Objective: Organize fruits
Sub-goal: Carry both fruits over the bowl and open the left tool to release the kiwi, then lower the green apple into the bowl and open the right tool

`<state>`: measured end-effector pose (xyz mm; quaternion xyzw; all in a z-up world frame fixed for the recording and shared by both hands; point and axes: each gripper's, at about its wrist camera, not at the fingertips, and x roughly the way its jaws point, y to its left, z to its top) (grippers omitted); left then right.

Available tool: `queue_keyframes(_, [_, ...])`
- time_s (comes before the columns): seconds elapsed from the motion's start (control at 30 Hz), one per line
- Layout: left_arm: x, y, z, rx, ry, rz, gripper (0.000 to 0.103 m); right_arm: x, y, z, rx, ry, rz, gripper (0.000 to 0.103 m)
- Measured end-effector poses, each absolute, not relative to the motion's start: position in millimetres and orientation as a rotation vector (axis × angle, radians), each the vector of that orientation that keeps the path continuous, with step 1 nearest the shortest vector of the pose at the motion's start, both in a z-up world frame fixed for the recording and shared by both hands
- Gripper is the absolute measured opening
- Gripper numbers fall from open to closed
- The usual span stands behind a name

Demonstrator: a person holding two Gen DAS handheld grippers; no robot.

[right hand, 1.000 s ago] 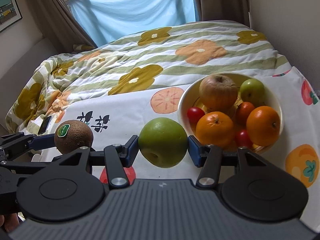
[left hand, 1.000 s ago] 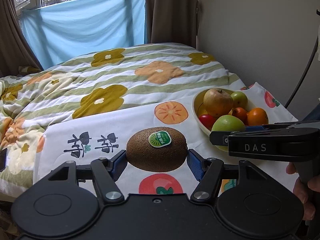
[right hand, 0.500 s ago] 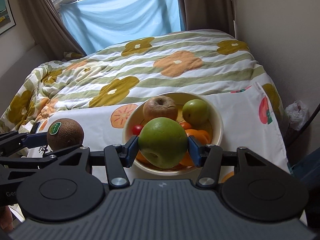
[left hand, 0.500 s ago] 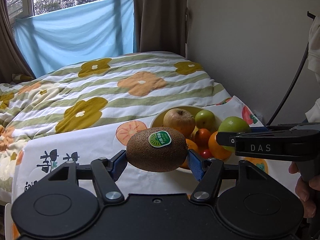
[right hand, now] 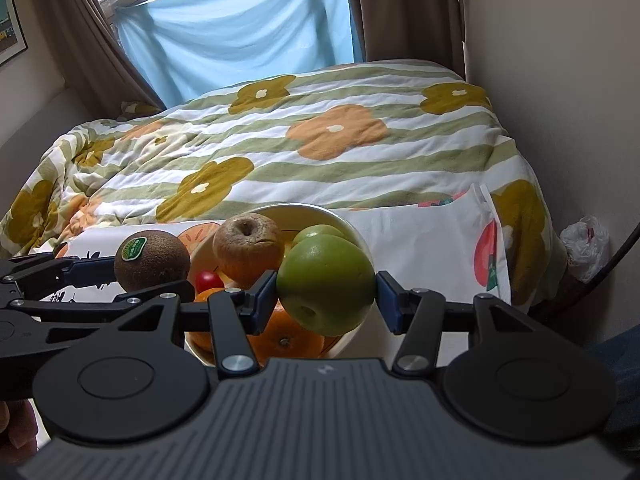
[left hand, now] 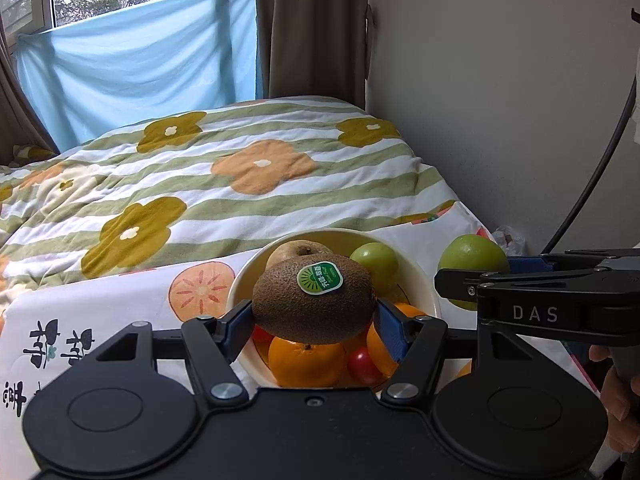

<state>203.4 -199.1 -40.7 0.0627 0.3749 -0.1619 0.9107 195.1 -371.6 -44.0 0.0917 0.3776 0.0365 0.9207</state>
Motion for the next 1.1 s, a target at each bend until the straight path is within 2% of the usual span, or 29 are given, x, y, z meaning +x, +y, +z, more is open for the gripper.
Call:
queue_keyframes(0.67, [240, -231, -77, 0.135, 0.878, -0.252, 0.070, 222, -401, -63, 0.182, 0.804, 0.125, 0.068])
queue_keyframes(0.7, [239, -230, -76, 0.130, 0.873, -0.252, 0.071, 223, -401, -64, 0.181, 0.804, 0.126, 0.068])
queue_keyframes(0.9, [234, -221, -67, 0.109, 0.841, -0.234, 0.094, 228, -404, -68, 0.192, 0.813, 0.134, 0.068])
queue_keyframes(1.1, [224, -208, -60, 0.092, 0.836, -0.211, 0.095, 236, -400, -73, 0.189, 0.825, 0.152, 0.068])
